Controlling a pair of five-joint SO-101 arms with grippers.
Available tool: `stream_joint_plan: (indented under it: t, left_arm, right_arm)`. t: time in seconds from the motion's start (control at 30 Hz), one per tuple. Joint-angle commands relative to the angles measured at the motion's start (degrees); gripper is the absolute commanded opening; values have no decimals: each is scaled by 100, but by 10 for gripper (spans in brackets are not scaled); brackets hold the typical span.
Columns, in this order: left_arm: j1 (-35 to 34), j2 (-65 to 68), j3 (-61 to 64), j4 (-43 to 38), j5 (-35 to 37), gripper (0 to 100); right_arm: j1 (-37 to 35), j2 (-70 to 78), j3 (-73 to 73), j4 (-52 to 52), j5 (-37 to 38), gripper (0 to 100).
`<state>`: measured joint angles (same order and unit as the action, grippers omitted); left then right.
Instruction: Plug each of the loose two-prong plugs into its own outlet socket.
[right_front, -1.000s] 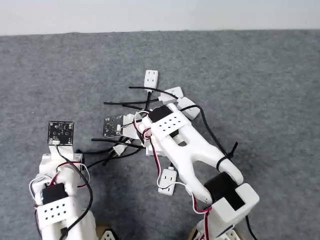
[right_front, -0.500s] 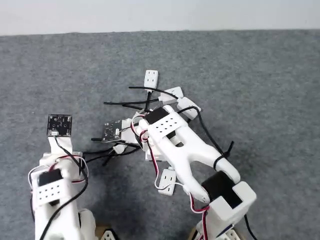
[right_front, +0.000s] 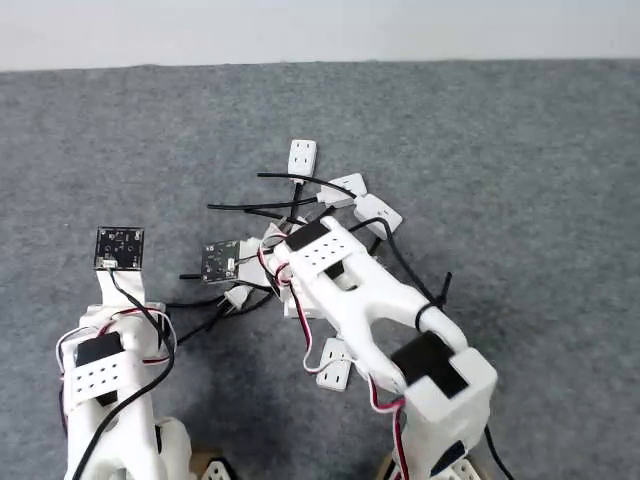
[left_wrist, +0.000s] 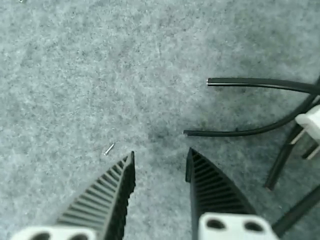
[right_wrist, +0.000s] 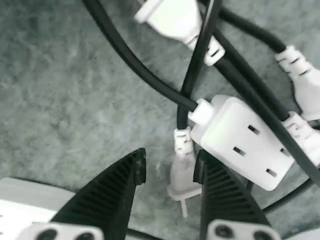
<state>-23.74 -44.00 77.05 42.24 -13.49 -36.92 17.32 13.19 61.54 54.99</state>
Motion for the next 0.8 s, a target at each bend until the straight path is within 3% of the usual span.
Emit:
stream_joint_plan:
  t: [0.0, 0.23, 0.63, 0.77]
  left_arm:
    - [-18, 9, -295, -176, 79, 162]
    - [-18, 9, -295, -185, 70, 162]
    - [-18, 9, -286, -185, 62, 160]
    - [-18, 9, -286, -185, 62, 160]
  right_arm:
    - [75, 382, -580, -40, -53, 155]
    - [75, 752, -1055, 277, -53, 154]
    - [31, 760, -1073, -119, -26, 151]
    - [-22, 760, -1073, -119, -9, 38]
